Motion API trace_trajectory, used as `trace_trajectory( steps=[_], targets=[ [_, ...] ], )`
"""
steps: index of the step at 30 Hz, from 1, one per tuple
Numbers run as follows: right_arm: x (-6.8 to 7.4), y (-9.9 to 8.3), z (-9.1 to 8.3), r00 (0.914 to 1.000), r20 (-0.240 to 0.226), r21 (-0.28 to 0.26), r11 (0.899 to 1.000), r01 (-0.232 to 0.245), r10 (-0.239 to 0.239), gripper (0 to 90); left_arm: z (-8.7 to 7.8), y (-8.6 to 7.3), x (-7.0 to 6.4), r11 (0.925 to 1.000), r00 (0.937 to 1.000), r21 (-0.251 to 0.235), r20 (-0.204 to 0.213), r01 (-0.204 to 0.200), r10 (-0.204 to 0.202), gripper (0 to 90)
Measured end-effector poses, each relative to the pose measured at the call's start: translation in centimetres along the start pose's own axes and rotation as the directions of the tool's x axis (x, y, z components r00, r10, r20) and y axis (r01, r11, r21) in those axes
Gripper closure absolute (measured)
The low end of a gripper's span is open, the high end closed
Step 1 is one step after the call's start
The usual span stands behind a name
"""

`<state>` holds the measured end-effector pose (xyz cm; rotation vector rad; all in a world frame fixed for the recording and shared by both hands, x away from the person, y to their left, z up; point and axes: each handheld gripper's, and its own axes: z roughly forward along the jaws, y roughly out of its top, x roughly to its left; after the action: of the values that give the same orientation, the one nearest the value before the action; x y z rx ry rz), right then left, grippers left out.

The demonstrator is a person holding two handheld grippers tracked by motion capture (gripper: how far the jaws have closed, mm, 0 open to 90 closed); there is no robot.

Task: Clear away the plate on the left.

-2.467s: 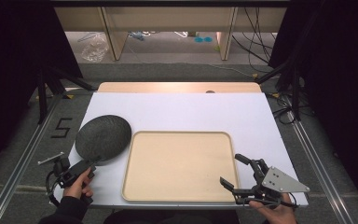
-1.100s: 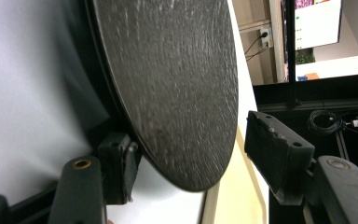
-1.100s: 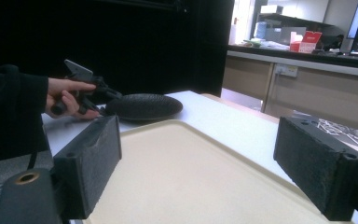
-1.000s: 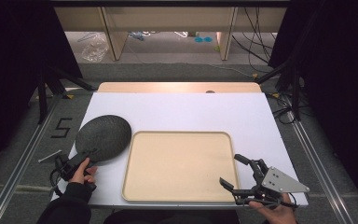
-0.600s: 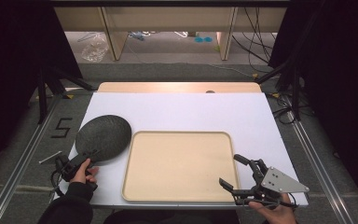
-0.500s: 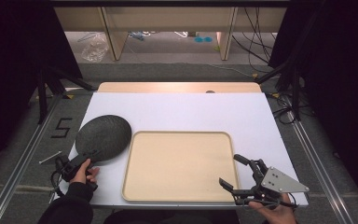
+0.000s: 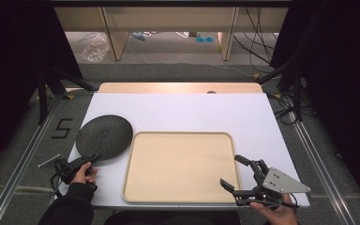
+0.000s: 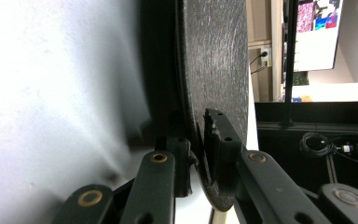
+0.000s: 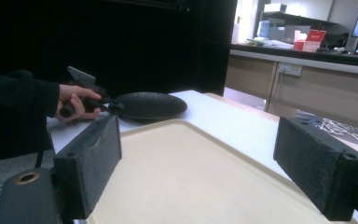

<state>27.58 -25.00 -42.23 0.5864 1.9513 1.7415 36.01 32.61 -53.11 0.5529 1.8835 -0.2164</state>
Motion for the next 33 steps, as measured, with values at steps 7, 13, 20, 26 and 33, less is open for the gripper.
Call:
trace_trajectory(
  steps=[7, 13, 20, 26, 33],
  targets=[
    [0.0, 0.0, 0.0, 1.0000, -0.001, 0.001, 1.000, -0.001, 0.001, 16.1, -0.1, 0.1, 0.3, 0.9976, 0.9978, -0.030, 0.026, 0.062, -0.061, 85.4],
    [0.0, 0.0, 0.0, 1.0000, 0.002, -0.002, 1.000, -0.001, 0.001, 16.1, -0.2, 0.0, 0.2, 0.9951, 0.9962, -0.049, 0.022, 0.086, -0.085, 85.8],
    [0.0, 0.0, 0.0, 1.0000, -0.002, 0.001, 1.000, -0.001, 0.001, 16.1, -0.4, 0.1, -0.2, 0.9917, 0.9927, -0.061, 0.048, 0.113, -0.110, 85.8],
    [0.0, 0.0, 0.0, 1.0000, -0.002, 0.001, 1.000, 0.000, 0.000, 16.1, -0.6, 0.3, -0.5, 0.9901, 0.9873, -0.054, 0.098, 0.130, -0.124, 85.7],
    [0.0, 0.0, -0.1, 1.0000, 0.000, 0.001, 1.000, 0.000, 0.000, 16.1, -0.4, -0.1, -1.2, 0.9919, 0.9839, 0.001, 0.127, 0.127, -0.126, 85.5]
  ],
)
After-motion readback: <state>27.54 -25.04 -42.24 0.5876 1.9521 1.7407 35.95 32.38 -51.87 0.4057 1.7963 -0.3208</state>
